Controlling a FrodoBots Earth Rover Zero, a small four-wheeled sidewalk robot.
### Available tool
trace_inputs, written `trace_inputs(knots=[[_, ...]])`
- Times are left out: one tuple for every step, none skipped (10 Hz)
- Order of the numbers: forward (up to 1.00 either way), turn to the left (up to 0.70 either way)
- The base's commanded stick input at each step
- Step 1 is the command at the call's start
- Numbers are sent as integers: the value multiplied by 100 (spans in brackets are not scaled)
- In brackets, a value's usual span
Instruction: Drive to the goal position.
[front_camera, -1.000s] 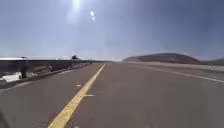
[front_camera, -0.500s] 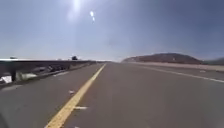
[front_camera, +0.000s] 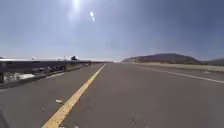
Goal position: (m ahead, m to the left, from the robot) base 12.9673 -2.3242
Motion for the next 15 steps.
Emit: trace_inputs(knots=[[85,0],[85,0],[85,0],[85,0],[85,0],[85,0],[85,0],[85,0],[85,0],[85,0],[85,0],[85,27],[85,32],[85,25],[85,8]])
